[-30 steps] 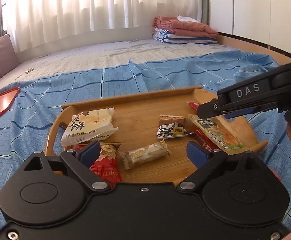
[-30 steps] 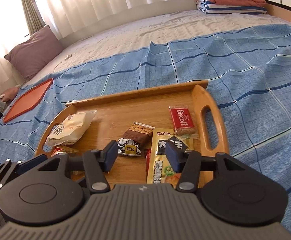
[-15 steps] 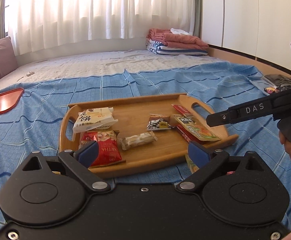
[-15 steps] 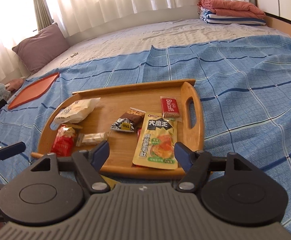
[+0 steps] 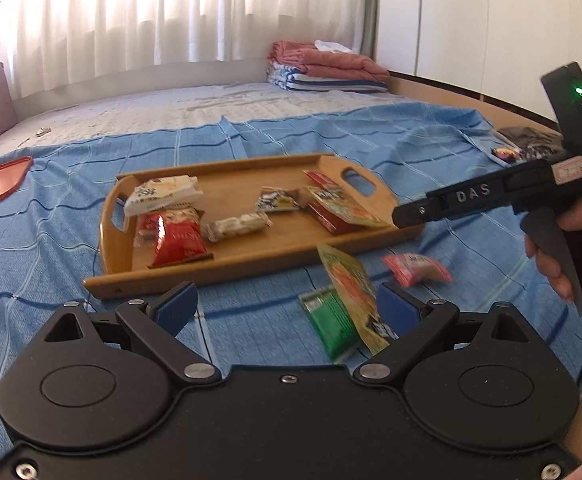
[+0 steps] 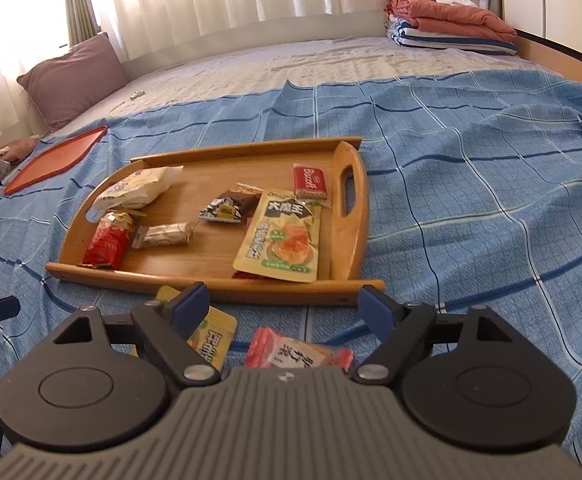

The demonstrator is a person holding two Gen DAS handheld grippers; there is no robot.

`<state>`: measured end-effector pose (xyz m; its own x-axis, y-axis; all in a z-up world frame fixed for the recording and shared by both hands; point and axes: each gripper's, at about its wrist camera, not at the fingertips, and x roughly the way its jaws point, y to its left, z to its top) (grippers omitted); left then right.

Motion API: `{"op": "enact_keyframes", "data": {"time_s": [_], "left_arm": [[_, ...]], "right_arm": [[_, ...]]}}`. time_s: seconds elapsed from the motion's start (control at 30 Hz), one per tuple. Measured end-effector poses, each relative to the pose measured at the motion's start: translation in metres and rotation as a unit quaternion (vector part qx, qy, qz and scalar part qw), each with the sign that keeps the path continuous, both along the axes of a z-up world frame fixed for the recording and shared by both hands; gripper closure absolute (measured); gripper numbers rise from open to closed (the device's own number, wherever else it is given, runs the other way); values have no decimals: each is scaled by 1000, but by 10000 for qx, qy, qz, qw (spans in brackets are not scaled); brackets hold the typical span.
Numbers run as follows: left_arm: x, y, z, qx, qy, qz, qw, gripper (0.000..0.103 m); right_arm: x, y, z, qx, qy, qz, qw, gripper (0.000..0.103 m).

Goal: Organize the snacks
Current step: 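Move both tools back toward the remaining snacks, then grasp the orange jelly cup with the left tool while the right tool grasps the pink-wrapped snack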

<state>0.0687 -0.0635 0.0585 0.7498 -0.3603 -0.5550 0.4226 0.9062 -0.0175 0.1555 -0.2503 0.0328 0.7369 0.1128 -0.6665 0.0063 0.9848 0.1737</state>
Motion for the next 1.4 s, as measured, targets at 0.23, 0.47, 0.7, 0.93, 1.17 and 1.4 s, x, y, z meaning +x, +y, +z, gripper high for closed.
{"op": "enact_keyframes", "data": {"time_s": [0.23,0.47,0.7,0.93,1.17,1.4], "left_arm": [[-21,-10,-12,113,131,-259,9995,7],[-30,-15,-24,47,367,-351,9987,7],[-33,-22,-36,21,570,-447,9974,8],[-35,-25,-46,-68,793,-521,9955,19],[-32,-27,-53,-164,930,-473,9944,30],[-31,-30,-56,-193,922,-466,9945,37]], "right_arm": [[-11,-8,-19,50,210,-99,9997,14],[-20,-12,-36,229,394,-129,9989,14],[-23,-12,-48,263,472,-192,9984,13],[-23,-5,-53,112,340,-191,9992,9],[-24,11,-62,-292,186,-106,9993,2],[-25,19,-65,-471,142,-70,9988,0]]}}
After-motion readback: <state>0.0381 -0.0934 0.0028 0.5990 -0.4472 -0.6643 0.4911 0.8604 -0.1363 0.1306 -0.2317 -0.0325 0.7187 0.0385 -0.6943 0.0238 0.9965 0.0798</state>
